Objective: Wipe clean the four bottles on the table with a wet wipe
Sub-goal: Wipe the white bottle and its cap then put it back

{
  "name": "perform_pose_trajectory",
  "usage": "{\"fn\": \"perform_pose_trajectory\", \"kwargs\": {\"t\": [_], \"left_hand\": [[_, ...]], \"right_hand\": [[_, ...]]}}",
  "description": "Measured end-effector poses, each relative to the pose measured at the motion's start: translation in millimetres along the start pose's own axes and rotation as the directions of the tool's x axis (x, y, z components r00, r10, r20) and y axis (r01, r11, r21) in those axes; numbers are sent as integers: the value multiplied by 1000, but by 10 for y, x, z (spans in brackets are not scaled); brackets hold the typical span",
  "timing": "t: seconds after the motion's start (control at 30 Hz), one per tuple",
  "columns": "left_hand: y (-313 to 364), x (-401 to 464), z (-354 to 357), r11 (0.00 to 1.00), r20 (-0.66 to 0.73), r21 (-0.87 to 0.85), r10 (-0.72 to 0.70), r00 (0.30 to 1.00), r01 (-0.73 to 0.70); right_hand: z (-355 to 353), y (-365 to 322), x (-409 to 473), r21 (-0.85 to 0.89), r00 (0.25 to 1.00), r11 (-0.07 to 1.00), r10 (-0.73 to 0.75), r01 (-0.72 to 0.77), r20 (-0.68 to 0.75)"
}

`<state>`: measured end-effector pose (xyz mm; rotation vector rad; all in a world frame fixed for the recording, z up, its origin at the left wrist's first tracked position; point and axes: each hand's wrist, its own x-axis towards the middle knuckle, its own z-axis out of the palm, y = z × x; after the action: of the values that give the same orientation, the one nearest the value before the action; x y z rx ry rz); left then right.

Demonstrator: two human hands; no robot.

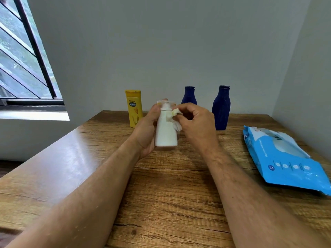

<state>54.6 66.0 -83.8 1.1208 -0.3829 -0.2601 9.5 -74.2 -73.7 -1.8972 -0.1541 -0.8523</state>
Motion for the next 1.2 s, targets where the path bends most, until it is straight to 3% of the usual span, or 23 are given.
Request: {"fn": "perform_pose_trajectory", "kwargs": {"t": [0.17, 0.33, 0.43, 0.53, 0.7, 0.77, 1.0, 1.1, 1.2], "left_hand": [[24, -8, -28, 997, -24, -74, 4, 1000, -6], [80, -8, -35, 986, -137, -164, -13, 990, -10], [61, 4, -38, 984, -133, -177, -25, 991, 1], [6, -7, -21, 992, -99, -117, -61, 993, 50], [-75, -13, 20, 987, 44, -71, -143, 989, 146], [-69, -4, 14, 986, 65, -101, -127, 990, 133], [10, 47, -61, 977, -121, -210, -53, 991, 26], [26, 45, -65, 971, -147, -238, -56, 988, 19], [-11, 6, -20, 981, -89, -169, -108, 990, 92]], "right_hand": [[2, 11, -12, -65, 995, 998, 2, 4, 104], [-15, -28, -46, -204, 965, 970, -79, 132, 249], [-10, -54, -61, -260, 952, 950, -95, 174, 292], [15, -68, -75, -285, 959, 941, -106, 182, 263], [44, -99, -77, -240, 972, 943, -235, 232, 15], [51, -101, -60, -265, 964, 930, -265, 255, -1], [61, -107, -96, -276, 937, 938, -114, 211, 329], [71, -124, -115, -283, 925, 929, -127, 237, 358], [53, -111, -99, -314, 938, 921, -125, 231, 323]]}}
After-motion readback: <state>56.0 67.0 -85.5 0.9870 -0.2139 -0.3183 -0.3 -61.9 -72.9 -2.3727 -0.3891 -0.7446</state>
